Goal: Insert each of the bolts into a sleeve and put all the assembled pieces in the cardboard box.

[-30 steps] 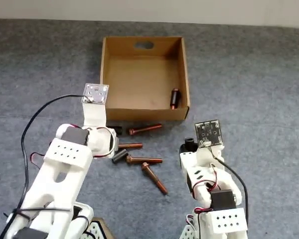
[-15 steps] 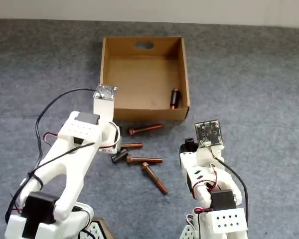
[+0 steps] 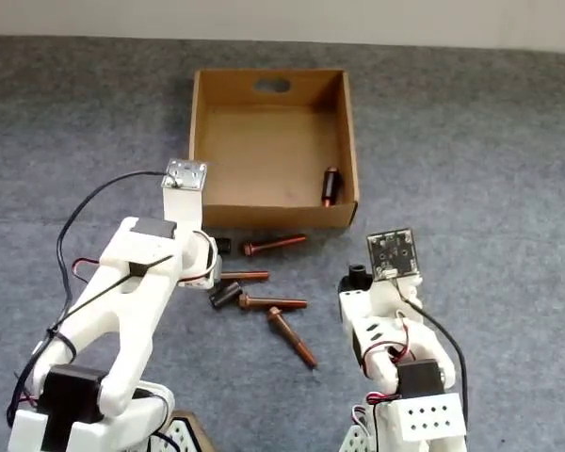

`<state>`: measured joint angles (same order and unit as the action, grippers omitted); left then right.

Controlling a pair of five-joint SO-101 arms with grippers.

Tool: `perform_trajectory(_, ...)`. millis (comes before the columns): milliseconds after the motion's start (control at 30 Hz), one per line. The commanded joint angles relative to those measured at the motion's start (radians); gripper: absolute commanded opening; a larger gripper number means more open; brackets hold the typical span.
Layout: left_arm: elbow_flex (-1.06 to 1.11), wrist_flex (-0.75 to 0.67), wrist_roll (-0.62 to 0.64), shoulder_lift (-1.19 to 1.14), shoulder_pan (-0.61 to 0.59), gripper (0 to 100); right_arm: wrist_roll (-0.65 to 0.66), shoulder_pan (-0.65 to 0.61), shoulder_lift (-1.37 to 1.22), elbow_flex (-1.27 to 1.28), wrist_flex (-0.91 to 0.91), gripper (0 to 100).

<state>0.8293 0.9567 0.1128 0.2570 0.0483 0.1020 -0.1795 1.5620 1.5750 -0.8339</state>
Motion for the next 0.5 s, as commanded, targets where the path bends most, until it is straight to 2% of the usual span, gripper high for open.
perform_trajectory(0, 0.002, -0.011, -0.006, 0.002, -0.021, 16, -0.005, -0.004, 0.008, -0.01, 0.016, 0.5)
perform_trajectory(167, 0.002, -0.014, -0.006, 0.001, -0.021, 15, -0.005, -0.004, 0.008, -0.01, 0.016, 0.5)
perform_trajectory(333, 0.002, -0.015, -0.006, 0.001, -0.008, 5, -0.005, -0.004, 0.008, -0.01, 0.016, 0.5)
perform_trajectory(467, 0.025, -0.028, -0.006, 0.001, 0.027, 6, -0.005, -0.004, 0.008, -0.01, 0.016, 0.5)
